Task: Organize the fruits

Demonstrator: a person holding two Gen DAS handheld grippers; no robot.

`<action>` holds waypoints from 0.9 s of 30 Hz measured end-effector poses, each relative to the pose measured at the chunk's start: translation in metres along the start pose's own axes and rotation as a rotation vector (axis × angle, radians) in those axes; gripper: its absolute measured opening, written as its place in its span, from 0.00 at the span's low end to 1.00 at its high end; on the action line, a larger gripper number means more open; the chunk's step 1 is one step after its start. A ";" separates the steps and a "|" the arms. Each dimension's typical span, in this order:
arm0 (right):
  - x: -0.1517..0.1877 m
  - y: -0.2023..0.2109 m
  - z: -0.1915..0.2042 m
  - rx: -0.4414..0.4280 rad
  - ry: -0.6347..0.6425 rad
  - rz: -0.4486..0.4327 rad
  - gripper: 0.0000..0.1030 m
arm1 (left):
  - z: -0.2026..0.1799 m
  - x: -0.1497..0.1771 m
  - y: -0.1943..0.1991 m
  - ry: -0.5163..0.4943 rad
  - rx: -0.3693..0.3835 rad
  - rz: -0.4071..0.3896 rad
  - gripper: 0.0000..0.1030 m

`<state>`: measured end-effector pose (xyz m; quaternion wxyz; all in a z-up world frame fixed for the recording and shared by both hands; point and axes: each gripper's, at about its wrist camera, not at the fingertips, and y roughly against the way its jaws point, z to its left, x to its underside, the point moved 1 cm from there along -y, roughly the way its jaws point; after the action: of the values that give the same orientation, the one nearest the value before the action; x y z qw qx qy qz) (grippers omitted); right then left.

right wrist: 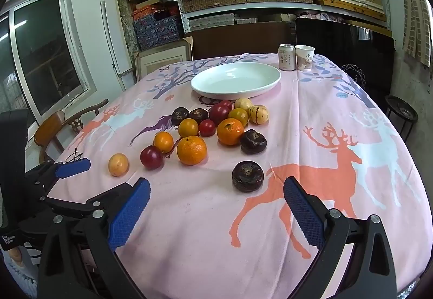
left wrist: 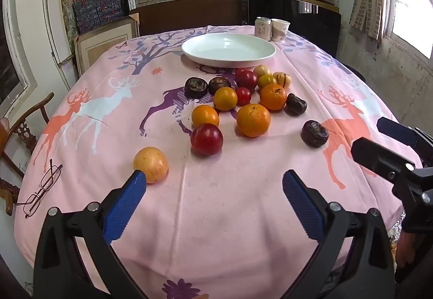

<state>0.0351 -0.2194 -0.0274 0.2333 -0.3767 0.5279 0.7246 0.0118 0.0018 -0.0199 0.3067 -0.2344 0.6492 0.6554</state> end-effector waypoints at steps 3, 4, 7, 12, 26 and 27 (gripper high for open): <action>0.000 -0.001 0.000 -0.002 -0.004 0.002 0.97 | 0.000 0.001 0.000 0.000 0.003 0.003 0.96; 0.000 0.000 0.000 -0.003 -0.006 0.002 0.97 | 0.000 0.001 -0.001 0.000 0.003 0.004 0.96; 0.000 0.001 0.000 -0.008 -0.011 0.003 0.97 | -0.001 0.001 -0.001 -0.001 0.002 0.003 0.96; -0.003 0.002 0.004 -0.003 -0.002 0.001 0.97 | -0.001 0.001 -0.001 0.002 0.004 0.007 0.96; 0.001 0.000 0.001 -0.013 -0.006 0.003 0.97 | -0.004 0.003 -0.003 -0.004 0.011 0.018 0.96; 0.001 0.000 0.002 -0.014 -0.005 0.004 0.97 | -0.005 0.003 -0.003 -0.005 0.011 0.019 0.96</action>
<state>0.0339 -0.2171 -0.0284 0.2309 -0.3754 0.5230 0.7295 0.0112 -0.0025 -0.0247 0.3034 -0.2250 0.6541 0.6554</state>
